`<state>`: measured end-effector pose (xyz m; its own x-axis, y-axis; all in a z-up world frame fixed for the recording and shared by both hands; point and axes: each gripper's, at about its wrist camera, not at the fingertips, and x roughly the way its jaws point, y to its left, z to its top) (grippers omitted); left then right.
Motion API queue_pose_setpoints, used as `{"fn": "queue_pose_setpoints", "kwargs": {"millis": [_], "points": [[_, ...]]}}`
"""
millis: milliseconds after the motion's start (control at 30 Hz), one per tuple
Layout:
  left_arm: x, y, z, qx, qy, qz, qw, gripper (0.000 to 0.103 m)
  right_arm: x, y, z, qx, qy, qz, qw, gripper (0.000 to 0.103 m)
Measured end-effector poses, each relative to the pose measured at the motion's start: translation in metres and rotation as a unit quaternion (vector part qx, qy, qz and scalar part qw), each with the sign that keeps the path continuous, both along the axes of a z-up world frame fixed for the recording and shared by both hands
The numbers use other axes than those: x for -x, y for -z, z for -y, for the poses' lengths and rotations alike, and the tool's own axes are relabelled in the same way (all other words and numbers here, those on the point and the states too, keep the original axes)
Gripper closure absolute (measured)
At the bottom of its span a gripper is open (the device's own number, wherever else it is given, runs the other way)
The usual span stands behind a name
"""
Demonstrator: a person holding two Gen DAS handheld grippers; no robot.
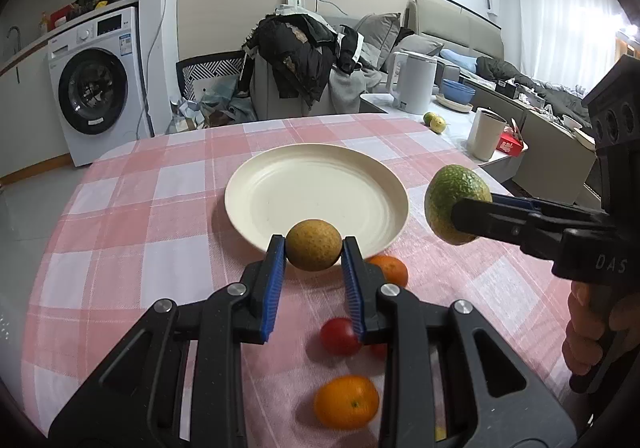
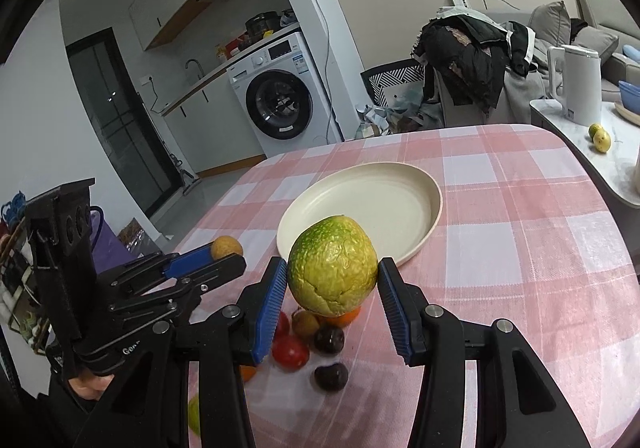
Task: Organize fruits
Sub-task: 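Carry both fruits onto the cream plate and open both tools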
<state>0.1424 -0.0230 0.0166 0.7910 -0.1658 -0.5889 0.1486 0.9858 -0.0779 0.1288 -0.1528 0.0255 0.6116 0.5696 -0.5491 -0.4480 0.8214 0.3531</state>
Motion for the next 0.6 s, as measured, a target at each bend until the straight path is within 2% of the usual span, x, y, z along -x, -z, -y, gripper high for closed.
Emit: {"fn": "queue_pose_setpoints", "kwargs": {"millis": [600], "points": [[-0.063,0.022,-0.007,-0.004,-0.002,-0.028,0.9996,0.078,-0.058,0.018,-0.011,-0.001,0.032,-0.055,0.998,0.055]]}}
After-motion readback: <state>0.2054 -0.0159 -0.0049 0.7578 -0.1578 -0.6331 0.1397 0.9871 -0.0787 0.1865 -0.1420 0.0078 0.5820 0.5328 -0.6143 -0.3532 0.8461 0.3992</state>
